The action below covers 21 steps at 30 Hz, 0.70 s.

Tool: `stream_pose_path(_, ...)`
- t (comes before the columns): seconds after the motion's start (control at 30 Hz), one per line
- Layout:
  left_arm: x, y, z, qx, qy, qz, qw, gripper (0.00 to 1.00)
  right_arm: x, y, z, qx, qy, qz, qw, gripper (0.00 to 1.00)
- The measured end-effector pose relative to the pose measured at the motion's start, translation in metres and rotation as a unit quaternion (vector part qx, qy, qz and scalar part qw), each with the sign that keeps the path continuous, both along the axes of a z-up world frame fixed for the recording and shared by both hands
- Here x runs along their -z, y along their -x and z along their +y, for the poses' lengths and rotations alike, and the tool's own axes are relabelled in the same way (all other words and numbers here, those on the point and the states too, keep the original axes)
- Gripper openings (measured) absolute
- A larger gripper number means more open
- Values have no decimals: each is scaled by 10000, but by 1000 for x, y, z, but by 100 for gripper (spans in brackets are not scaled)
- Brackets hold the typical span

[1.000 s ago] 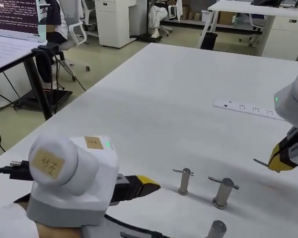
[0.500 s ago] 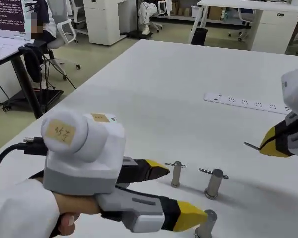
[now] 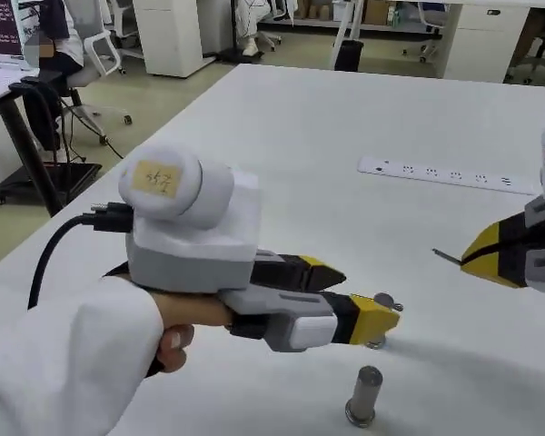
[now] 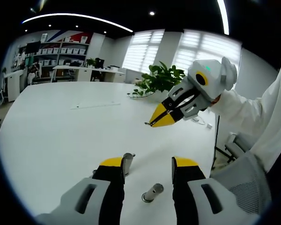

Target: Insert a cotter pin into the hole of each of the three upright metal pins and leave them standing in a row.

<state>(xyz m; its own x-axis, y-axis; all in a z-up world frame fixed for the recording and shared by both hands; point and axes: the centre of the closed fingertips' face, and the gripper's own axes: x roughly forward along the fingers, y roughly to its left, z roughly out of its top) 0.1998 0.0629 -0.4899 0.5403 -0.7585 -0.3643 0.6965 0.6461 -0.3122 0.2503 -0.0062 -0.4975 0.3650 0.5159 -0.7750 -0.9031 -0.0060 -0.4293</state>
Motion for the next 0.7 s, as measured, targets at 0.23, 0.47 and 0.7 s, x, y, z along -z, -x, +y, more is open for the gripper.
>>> stream_pose_path(0.23,-2,-13,-14,-53,209,62,9997,31,2,13,6,-13,-183,-59,9998,0)
stream_pose_path(0.47,-4,-19,-26,8,364,111,9993,25,0,19,9,-19,-330,-141,9994,0)
stream_pose_path(0.7,0,-23,-31,31,370,157,9992,20,0,23,10,-25,-371,-191,9991,0)
